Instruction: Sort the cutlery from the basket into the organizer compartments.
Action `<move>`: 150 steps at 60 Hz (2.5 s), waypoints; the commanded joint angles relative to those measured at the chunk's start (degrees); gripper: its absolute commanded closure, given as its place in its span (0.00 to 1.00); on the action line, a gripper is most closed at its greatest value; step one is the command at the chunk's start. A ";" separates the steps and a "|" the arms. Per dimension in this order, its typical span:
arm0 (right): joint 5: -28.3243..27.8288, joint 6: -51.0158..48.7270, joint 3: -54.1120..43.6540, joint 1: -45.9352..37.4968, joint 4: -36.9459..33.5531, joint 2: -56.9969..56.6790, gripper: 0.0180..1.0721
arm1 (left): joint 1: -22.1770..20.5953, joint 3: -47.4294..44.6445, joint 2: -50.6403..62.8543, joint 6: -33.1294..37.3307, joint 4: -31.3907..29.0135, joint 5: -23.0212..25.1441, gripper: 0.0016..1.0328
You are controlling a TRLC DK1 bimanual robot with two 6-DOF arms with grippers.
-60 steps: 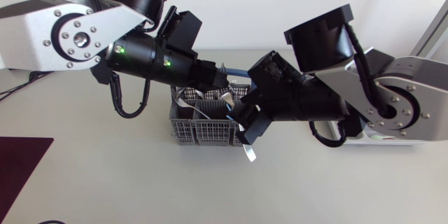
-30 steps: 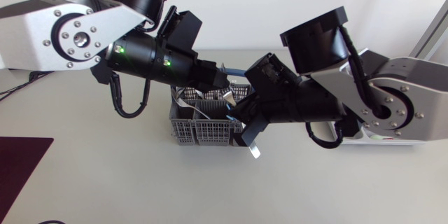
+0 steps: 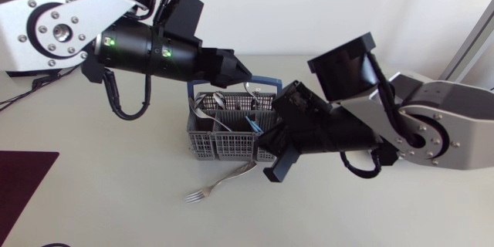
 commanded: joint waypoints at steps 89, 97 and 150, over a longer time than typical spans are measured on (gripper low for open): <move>9.75 -49.38 28.41 13.58 -17.49 44.43 0.30 | 32.04 -37.89 -25.31 26.10 4.93 -0.55 0.33; 9.75 -50.78 29.38 13.58 -18.37 45.93 0.48 | 32.04 -38.51 -25.31 26.28 5.72 -0.55 0.33; 5.97 -45.07 26.92 15.69 -28.21 41.09 0.92 | 31.77 -38.95 -26.37 25.84 5.28 -0.47 0.29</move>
